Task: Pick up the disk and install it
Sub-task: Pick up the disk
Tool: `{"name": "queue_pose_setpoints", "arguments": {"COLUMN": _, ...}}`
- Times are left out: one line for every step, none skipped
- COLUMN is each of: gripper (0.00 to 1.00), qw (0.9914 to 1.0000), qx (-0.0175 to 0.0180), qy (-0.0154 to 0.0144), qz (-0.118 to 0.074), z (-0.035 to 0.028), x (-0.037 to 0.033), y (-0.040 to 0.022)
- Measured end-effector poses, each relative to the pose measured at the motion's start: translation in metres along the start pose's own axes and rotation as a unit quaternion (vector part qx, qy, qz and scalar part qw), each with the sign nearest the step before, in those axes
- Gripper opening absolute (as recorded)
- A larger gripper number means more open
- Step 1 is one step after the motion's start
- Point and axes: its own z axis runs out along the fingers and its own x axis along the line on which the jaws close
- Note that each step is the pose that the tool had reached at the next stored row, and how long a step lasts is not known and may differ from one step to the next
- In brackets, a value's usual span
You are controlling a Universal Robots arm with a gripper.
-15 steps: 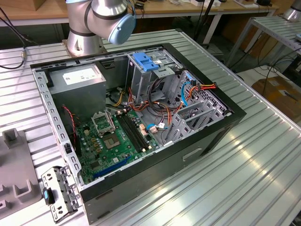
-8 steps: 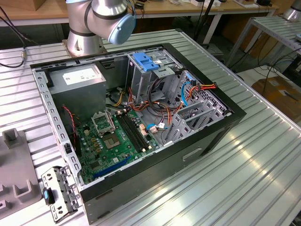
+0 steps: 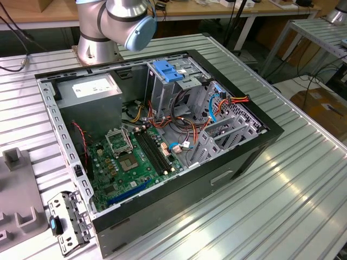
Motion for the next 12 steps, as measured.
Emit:
{"name": "queue_pose_setpoints", "arguments": {"gripper": 0.37, "qw": 1.00000, "qx": 0.0000, "qy": 0.0000, "qz": 0.000, "z": -0.0058, "x": 0.0001, "y": 0.0001}}
{"name": "queue_pose_setpoints", "arguments": {"gripper": 0.37, "qw": 1.00000, "qx": -0.0001, "qy": 0.0000, "qz": 0.000, "z": -0.0106, "x": 0.0001, "y": 0.0001}}
{"name": "queue_pose_setpoints", "arguments": {"gripper": 0.37, "qw": 1.00000, "qx": 0.0000, "qy": 0.0000, "qz": 0.000, "z": -0.0151, "x": 0.0002, "y": 0.0002}}
{"name": "queue_pose_setpoints", "arguments": {"gripper": 0.37, "qw": 1.00000, "qx": 0.0000, "qy": 0.0000, "qz": 0.000, "z": -0.0195, "x": 0.0002, "y": 0.0003}}
{"name": "queue_pose_setpoints", "arguments": {"gripper": 0.37, "qw": 1.00000, "qx": 0.0000, "qy": 0.0000, "qz": 0.000, "z": -0.0240, "x": 0.0003, "y": 0.0003}}
{"name": "queue_pose_setpoints", "arguments": {"gripper": 0.37, "qw": 1.00000, "qx": 0.0000, "qy": 0.0000, "qz": 0.000, "z": -0.0288, "x": 0.0004, "y": 0.0004}}
{"name": "queue_pose_setpoints", "arguments": {"gripper": 0.37, "qw": 1.00000, "qx": 0.0000, "qy": 0.0000, "qz": 0.000, "z": -0.0335, "x": 0.0004, "y": 0.0005}}
{"name": "queue_pose_setpoints", "arguments": {"gripper": 0.37, "qw": 1.00000, "qx": 0.0000, "qy": 0.0000, "qz": 0.000, "z": -0.0378, "x": 0.0005, "y": 0.0006}}
{"name": "queue_pose_setpoints", "arguments": {"gripper": 0.37, "qw": 1.00000, "qx": 0.0000, "qy": 0.0000, "qz": 0.000, "z": -0.0446, "x": 0.0006, "y": 0.0007}}
{"name": "queue_pose_setpoints", "arguments": {"gripper": 0.37, "qw": 1.00000, "qx": 0.0000, "qy": 0.0000, "qz": 0.000, "z": -0.0483, "x": 0.0006, "y": 0.0007}}
{"name": "queue_pose_setpoints", "arguments": {"gripper": 0.37, "qw": 1.00000, "qx": -0.0001, "qy": 0.0000, "qz": 0.000, "z": -0.0529, "x": 0.0007, "y": 0.0008}}
{"name": "queue_pose_setpoints", "arguments": {"gripper": 0.37, "qw": 1.00000, "qx": -0.0001, "qy": 0.0000, "qz": 0.000, "z": -0.0573, "x": 0.0008, "y": 0.0009}}
